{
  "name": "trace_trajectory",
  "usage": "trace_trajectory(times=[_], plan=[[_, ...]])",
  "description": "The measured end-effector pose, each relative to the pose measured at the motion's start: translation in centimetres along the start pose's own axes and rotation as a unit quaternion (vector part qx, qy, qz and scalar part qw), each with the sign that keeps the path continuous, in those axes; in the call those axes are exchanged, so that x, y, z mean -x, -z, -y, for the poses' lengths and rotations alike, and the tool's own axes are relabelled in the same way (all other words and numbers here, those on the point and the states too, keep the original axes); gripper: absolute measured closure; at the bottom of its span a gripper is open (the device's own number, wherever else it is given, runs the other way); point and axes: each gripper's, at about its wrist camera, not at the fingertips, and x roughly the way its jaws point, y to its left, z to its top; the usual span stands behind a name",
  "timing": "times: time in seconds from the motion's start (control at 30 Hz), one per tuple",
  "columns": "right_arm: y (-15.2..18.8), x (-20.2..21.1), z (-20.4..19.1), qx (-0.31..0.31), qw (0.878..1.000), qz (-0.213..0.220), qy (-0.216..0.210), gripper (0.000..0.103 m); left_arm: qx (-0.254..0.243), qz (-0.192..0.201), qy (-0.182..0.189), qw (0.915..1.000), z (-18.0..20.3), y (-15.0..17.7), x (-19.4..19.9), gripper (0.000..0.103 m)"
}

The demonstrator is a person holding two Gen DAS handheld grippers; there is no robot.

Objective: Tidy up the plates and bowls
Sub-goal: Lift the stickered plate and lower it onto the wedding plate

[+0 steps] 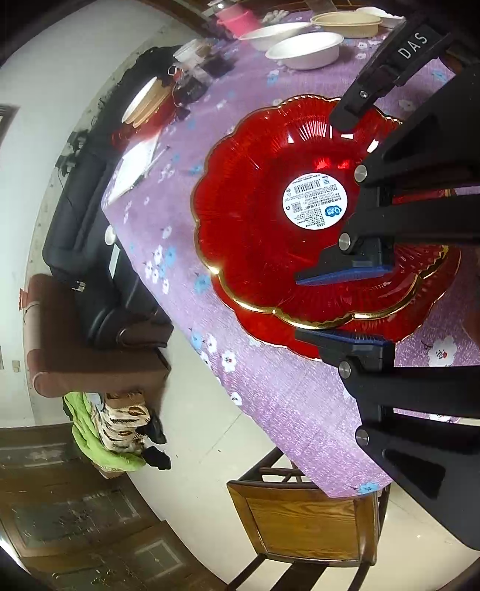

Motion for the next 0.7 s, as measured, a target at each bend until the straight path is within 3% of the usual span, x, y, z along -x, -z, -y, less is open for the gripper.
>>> trace_trajectory(times=[0.7], plan=[[0.2, -2.9, -0.3, 0.021, 0.998, -0.037, 0.04, 0.091, -0.03, -0.023, -0.047, 0.9982, 0.7, 0.7, -2.4, 0.082]])
